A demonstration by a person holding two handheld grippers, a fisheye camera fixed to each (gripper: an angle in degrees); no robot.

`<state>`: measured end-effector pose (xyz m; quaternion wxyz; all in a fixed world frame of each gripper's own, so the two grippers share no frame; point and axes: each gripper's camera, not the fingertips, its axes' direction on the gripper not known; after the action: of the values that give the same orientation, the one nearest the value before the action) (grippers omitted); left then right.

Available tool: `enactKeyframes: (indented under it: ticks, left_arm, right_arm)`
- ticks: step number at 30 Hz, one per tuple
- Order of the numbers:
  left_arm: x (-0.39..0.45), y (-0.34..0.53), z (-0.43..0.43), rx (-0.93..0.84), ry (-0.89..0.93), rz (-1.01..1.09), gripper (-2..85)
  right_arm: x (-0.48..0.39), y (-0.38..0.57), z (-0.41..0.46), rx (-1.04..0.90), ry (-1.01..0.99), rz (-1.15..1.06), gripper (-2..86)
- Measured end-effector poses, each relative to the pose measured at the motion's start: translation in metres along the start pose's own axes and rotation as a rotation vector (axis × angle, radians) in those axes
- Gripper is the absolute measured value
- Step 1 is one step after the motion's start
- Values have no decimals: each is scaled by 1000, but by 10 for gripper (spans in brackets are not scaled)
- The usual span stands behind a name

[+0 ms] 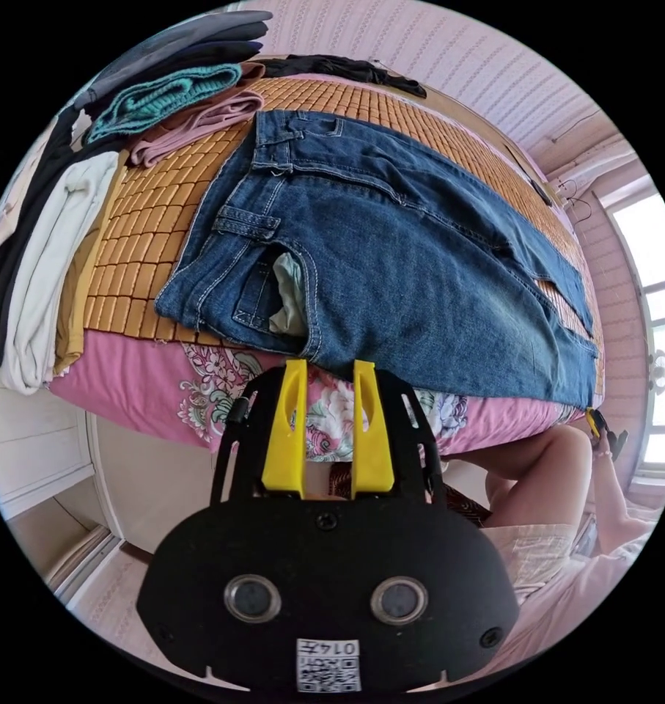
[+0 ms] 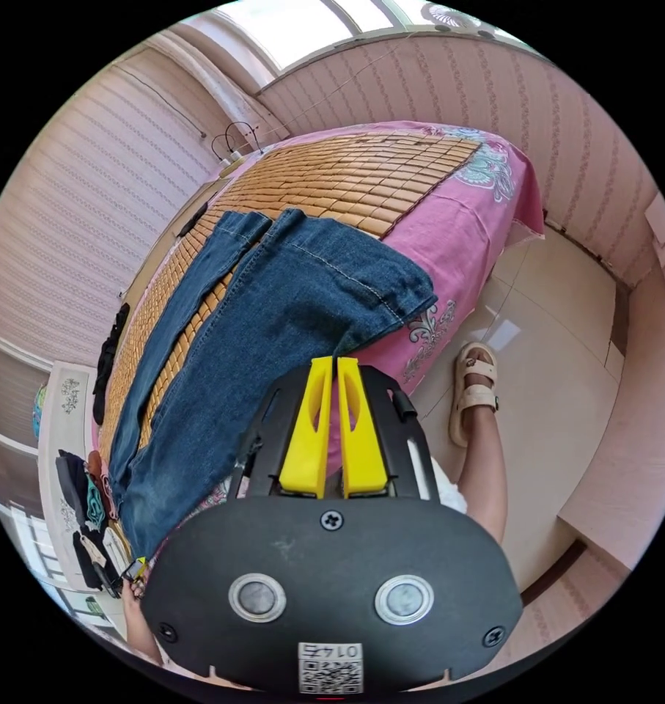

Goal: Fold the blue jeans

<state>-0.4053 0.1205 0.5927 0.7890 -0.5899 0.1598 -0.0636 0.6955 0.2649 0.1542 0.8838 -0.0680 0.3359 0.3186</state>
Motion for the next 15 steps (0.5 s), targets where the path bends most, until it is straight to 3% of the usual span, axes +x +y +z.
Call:
enactKeyframes:
  ticks: [11, 15]
  left_arm:
    - [23, -5, -24, 52, 9, 66, 33]
    - [29, -9, -53, 166, 78, 75, 17]
  right_arm:
    - [-48, -21, -40, 38, -37, -163, 3]
    - [-94, -40, -55, 95, -24, -301, 3]
